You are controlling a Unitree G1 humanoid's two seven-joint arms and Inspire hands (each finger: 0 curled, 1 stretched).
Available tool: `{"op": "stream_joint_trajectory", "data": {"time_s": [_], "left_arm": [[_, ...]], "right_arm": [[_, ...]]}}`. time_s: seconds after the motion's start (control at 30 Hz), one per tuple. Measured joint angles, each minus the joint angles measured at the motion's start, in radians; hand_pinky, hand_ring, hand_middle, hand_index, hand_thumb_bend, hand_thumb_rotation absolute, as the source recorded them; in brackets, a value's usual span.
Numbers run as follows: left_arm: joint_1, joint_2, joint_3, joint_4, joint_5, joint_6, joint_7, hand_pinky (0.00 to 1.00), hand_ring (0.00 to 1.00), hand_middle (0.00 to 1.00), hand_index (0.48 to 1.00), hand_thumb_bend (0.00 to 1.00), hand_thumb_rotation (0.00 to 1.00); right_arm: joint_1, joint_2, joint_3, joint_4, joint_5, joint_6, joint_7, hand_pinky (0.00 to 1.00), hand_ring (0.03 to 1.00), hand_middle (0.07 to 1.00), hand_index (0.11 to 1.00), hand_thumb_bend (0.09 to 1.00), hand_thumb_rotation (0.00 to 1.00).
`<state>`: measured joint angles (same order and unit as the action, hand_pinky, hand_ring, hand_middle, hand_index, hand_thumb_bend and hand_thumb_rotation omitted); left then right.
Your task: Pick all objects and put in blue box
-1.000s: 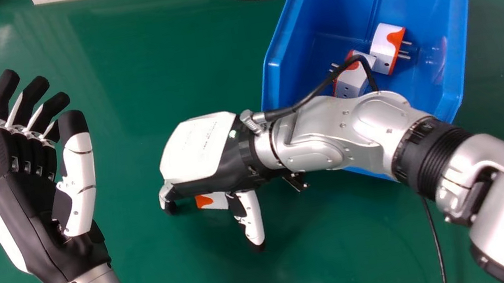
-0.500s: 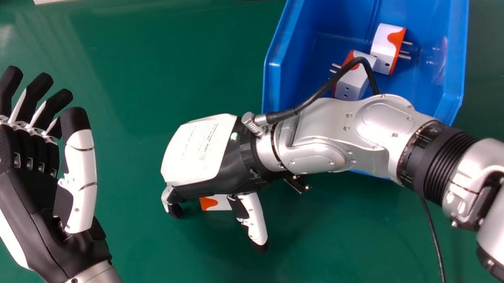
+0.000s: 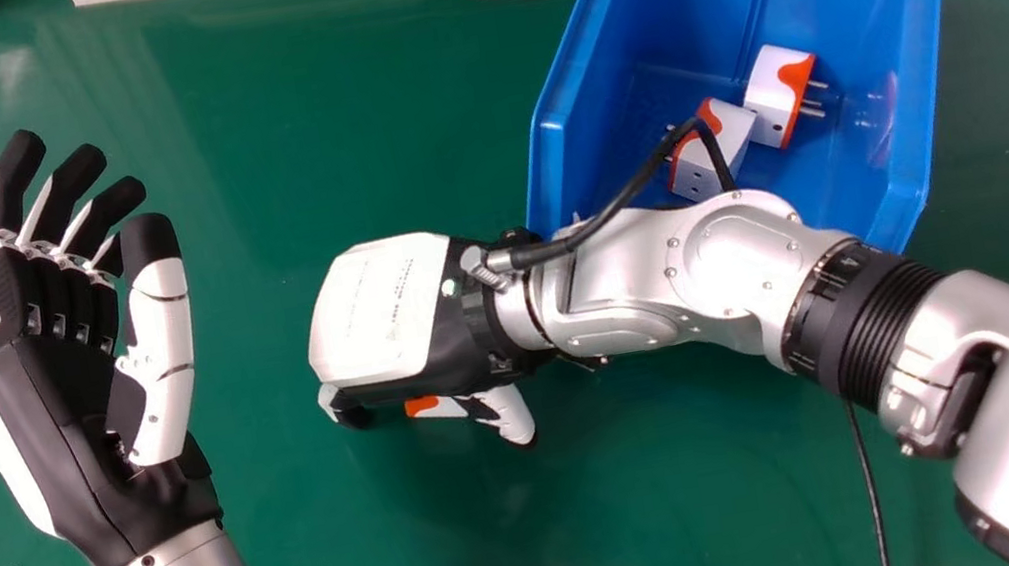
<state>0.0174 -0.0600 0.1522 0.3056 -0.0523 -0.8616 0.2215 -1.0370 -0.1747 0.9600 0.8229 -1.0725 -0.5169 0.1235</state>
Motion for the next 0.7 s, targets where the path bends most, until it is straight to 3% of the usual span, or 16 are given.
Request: {"op": "stream_joint_trajectory", "data": {"time_s": [0.47, 0.7], "left_arm": [[-0.007, 0.0, 0.0, 0.002, 0.0, 0.001, 0.0, 0.63, 0.69, 0.76, 0.803, 0.66, 0.44], [-0.013, 0.0, 0.002, 0.016, 0.0, 0.001, 0.0, 0.62, 0.69, 0.75, 0.796, 0.66, 0.44]], "right_arm": [[0.001, -0.021, 0.001, 0.003, -0.039, -0.009, -0.06, 0.61, 0.828, 0.875, 0.717, 0.748, 0.01], [0.001, -0.024, 0.009, 0.014, -0.07, -0.022, -0.111, 0.58, 0.793, 0.838, 0.711, 0.771, 0.0]]}}
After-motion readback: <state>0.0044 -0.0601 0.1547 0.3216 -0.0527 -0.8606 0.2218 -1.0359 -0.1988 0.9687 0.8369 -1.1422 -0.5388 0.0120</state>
